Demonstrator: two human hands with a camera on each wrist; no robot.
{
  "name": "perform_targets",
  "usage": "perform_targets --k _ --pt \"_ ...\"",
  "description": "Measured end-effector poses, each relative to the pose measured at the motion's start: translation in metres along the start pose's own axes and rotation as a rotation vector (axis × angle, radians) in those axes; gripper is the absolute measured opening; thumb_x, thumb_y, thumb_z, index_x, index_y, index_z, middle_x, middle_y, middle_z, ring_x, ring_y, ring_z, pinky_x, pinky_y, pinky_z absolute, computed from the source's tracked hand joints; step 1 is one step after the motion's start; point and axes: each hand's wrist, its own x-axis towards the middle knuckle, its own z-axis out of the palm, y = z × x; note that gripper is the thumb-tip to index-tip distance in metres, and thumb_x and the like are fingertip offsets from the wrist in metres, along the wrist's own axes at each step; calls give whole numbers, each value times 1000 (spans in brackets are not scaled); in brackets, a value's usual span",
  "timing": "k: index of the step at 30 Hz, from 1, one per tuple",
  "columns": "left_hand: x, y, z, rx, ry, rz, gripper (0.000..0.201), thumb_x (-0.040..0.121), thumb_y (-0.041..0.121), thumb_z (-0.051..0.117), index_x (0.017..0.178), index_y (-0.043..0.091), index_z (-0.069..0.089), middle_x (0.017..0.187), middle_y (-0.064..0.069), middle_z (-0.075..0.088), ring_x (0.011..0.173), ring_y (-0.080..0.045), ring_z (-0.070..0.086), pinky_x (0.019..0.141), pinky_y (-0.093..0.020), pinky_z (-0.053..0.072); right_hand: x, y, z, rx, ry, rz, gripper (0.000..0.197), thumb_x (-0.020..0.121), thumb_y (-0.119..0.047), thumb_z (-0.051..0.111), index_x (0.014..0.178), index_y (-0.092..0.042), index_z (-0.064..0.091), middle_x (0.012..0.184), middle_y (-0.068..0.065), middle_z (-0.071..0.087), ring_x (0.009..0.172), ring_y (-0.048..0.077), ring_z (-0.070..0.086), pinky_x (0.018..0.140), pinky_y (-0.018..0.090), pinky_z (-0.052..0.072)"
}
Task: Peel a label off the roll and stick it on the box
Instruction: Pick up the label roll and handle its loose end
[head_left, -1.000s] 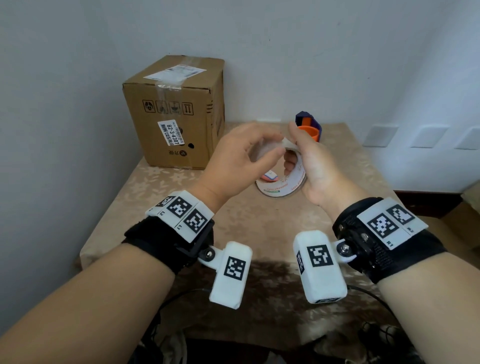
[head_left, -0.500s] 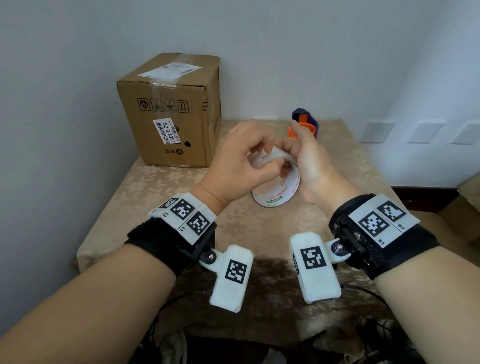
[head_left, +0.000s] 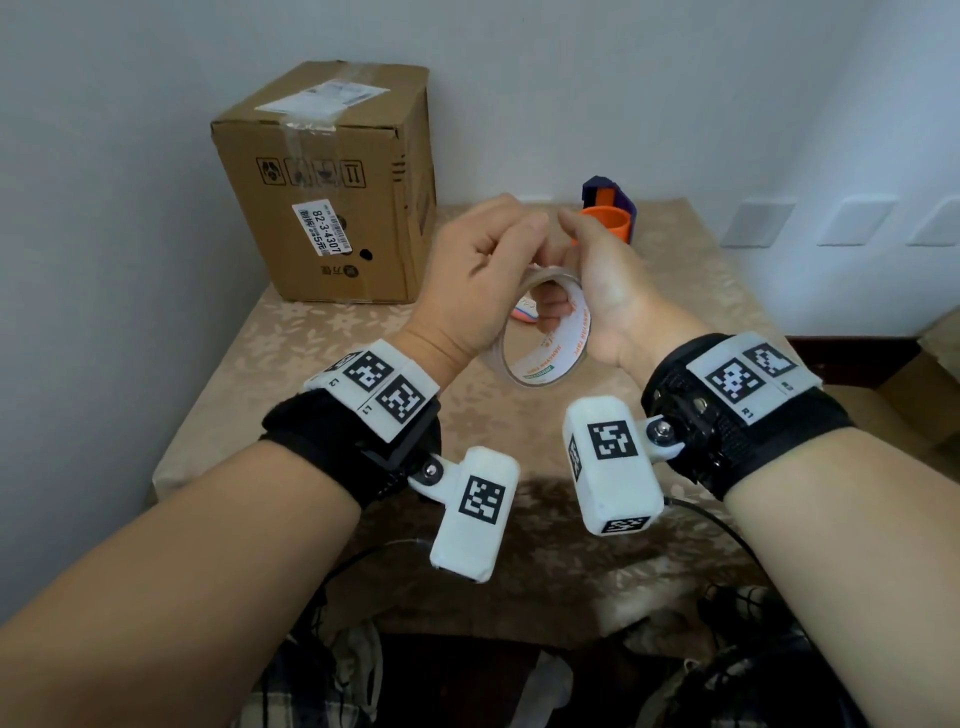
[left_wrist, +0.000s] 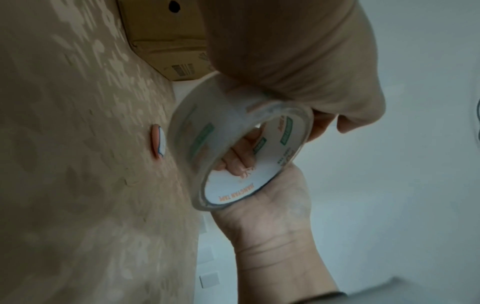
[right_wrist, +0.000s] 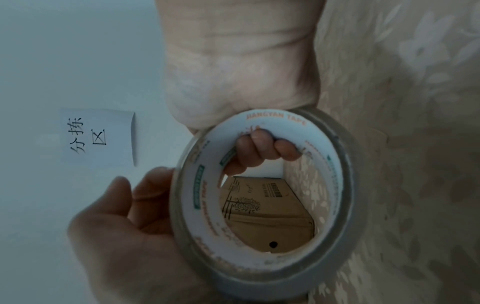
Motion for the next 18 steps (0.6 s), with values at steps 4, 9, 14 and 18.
perform_targets --k 4,9,14,18 --pt "-1 -4 4 4 34 1 39 88 22 41 52 37 41 55 11 43 57 -2 42 61 -21 34 -3 1 0 -3 45 -15 50 93 -43 37 57 -11 49 44 3 33 32 13 26 44 24 21" --pt "-2 -4 3 -35 48 -66 37 89 29 40 54 18 38 56 -11 42 56 -11 41 57 -28 36 -2 6 1 0 68 1 46 93 -42 39 60 -12 48 38 1 35 33 13 24 47 26 19" --pt "-4 -4 1 -70 73 -157 40 91 30 42 52 25 33 44 14 36 44 0 35 49 -16 30 -1 6 3 -8 64 -6 40 93 -41 38 66 -13 46 37 0 34 33 13 23 46 26 19" --pt "-3 -3 -2 -119 44 -185 39 96 16 37 61 11 53 62 0 52 56 -3 49 60 -18 41 1 8 5 -31 54 6 37 93 -42 35 80 -12 53 37 -1 34 33 12 24 46 26 21"
